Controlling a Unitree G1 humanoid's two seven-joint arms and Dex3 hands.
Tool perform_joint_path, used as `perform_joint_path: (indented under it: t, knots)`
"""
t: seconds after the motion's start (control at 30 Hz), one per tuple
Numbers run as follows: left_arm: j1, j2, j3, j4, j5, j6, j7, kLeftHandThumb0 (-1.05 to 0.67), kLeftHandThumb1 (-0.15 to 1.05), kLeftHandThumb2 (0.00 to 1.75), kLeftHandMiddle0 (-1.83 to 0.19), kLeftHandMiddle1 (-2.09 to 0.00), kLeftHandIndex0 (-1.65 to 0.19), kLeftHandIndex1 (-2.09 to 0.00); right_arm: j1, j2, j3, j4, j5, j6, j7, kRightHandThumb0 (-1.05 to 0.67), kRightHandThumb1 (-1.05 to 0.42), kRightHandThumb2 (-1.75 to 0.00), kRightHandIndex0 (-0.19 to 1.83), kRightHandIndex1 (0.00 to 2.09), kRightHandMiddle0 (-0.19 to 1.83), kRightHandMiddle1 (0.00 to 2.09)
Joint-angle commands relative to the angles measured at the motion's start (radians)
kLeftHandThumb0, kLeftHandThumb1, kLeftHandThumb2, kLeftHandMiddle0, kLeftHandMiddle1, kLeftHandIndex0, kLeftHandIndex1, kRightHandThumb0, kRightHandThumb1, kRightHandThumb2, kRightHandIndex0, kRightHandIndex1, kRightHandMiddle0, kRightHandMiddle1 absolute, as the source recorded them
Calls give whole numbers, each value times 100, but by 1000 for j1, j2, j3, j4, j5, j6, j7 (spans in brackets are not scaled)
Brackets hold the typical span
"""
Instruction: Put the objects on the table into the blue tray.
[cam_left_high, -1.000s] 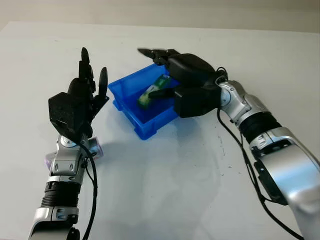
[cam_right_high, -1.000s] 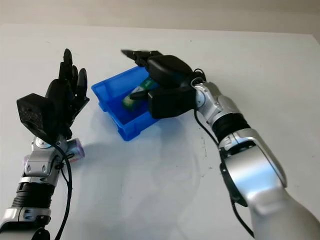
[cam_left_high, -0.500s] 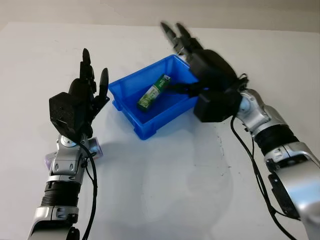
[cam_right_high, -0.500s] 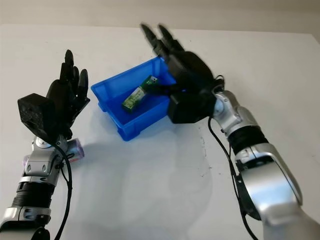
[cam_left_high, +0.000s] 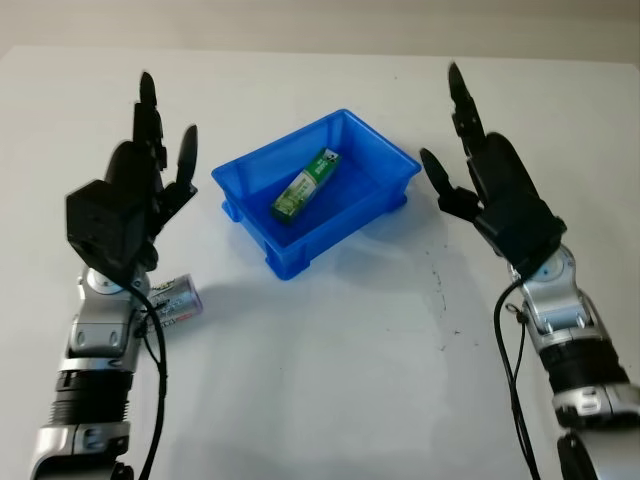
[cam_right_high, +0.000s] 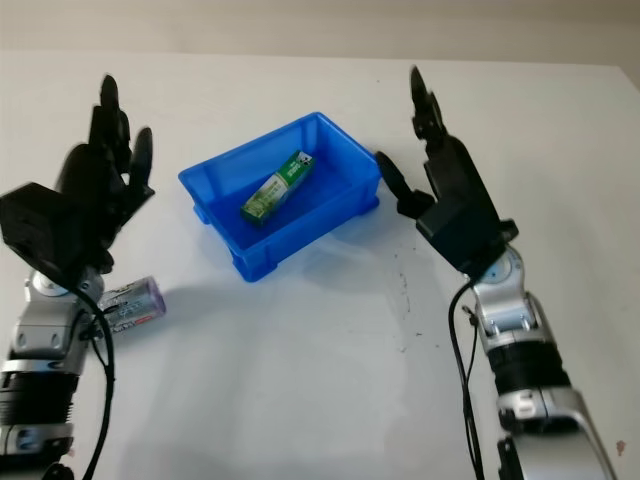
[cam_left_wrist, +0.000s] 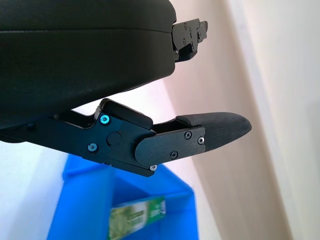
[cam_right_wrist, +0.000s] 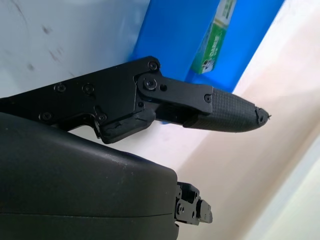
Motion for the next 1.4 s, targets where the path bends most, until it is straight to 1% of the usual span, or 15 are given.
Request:
perform_joint_path:
  t: [0.0,0.17,0.27,0.37,0.47,0.53,0.57,0.63,0.7,0.73,0.8,0.9,1.03,1.2,1.37]
  knots:
    - [22,24,10,-58,11,-2,-5,-75,105,62,19,0,19,0,46,21,-29,-89,34,62,6,-79,-105,-68,-19,0,-19,0]
    - [73,67,20,-167,40,13,-22,-74,105,60,19,-2,18,-2,111,51,-48,-203,65,195,15,-77,-105,-68,-19,0,-19,0]
    - [134,128,21,-268,124,56,-36,-75,105,57,17,-4,16,-4,126,65,-51,-221,69,241,18,-80,-105,-68,-19,0,-19,0]
    - [195,199,37,-429,189,218,-102,-82,105,49,12,-6,13,-5,125,75,-55,-219,76,259,21,-81,-105,-68,-19,0,-19,0]
    - [257,305,46,-615,284,426,-218,-90,105,40,2,-8,7,-8,121,78,-61,-200,82,248,24,-81,-105,-68,-19,0,-19,0]
    - [292,363,67,-713,304,523,-303,-90,105,34,0,-8,4,-8,117,79,-65,-188,91,241,32,-82,-105,-68,-19,0,-19,0]
    - [307,386,78,-757,309,567,-341,-86,105,24,-1,-7,2,-8,117,79,-66,-182,92,234,33,-83,-105,-68,-19,0,-19,0]
    - [346,435,85,-851,330,669,-415,-85,105,15,-1,-6,0,-8,115,79,-69,-172,92,226,34,-84,-105,-67,-19,0,-19,0]
    - [376,473,82,-916,352,745,-465,-85,104,9,1,-5,2,-6,112,80,-71,-164,92,220,36,-86,-105,-67,-19,0,-19,0]
    - [399,481,82,-941,367,761,-474,-84,103,8,2,-5,2,-6,112,80,-72,-161,93,216,36,-86,-105,-67,-19,0,-19,0]
    - [444,537,67,-989,427,805,-510,-87,103,7,-1,-6,0,-7,109,78,-76,-158,92,214,36,-86,-105,-66,-19,0,-19,0]
    - [502,595,44,-1032,513,825,-545,-88,103,6,-7,-8,-5,-8,106,75,-86,-162,97,216,37,-86,-105,-65,-19,0,-19,0]
    - [549,596,9,-1027,569,820,-556,-84,102,5,-7,-6,-7,-8,104,82,-105,-164,117,213,37,-83,-105,-64,-19,0,-19,0]
    - [552,612,-73,-993,642,805,-591,-89,100,4,-10,-7,-5,-6,105,87,-112,-171,132,215,40,-83,-105,-65,-19,0,-19,0]
    - [531,652,-180,-929,761,810,-672,-71,92,3,-15,-7,-7,-7,103,84,-114,-160,128,182,43,-81,-105,-66,-19,0,-19,0]
